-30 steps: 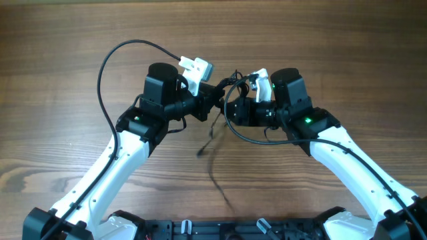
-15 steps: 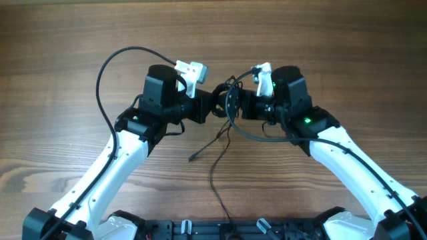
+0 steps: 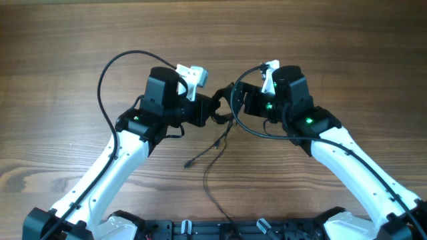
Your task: Untangle cables
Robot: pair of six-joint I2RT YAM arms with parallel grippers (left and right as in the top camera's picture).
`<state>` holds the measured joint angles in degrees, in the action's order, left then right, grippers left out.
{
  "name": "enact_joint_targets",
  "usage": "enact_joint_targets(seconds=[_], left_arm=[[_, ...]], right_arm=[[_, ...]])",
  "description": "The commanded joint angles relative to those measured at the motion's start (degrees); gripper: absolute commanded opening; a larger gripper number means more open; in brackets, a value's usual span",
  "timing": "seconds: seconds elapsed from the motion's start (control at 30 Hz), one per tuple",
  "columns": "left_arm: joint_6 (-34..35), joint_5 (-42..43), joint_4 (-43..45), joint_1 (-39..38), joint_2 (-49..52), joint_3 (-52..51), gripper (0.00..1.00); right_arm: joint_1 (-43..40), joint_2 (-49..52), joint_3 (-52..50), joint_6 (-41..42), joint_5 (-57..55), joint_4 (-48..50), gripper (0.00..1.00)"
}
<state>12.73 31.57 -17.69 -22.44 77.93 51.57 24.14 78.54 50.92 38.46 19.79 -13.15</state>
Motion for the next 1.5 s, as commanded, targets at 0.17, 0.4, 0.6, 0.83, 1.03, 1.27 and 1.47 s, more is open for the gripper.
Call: enact_joint_targets(seconds=[0.17,0.4,0.6,0.83,1.03,1.27,1.47], left_arm=[[-15.74,23.39,-7.45,7.58,-1.03,0.09,0.04],[-23.06,32.11,-10.27,14.71,-1.01,0.09,0.04],[-25.49,38.27,-10.45,15.96,-1.01,0.09,0.04],[-27.39,42.16,-10.45,15.91,-1.01,0.09,0.04],[-27.34,40.7,-10.45,15.96,-1.01,0.09,0.04],[-27.36,39.1,-10.38,19.32,-1.01,0.09,0.04],[-27.34,39.8,-10.23,21.0,-1.01,0.09,0.04]], right_arm=[[-4.42,-8.83,0.94,-20.57,0.87,-8.74,1.0],[-4.35,-7.85,0.92,-22.34,13.6,-5.29,0.88],[-4.33,-6.05,0.72,-28.24,17.57,-5.01,0.86],[-3.82,-3.98,0.72,-27.78,18.95,-2.82,0.87],[-3.02,-3.85,0.72,-28.04,22.16,-3.96,0.91],[-3.43,-3.85,0.72,-28.0,27.47,-4.15,0.96],[-3.37,-3.85,0.72,-27.78,31.93,-3.41,0.96]])
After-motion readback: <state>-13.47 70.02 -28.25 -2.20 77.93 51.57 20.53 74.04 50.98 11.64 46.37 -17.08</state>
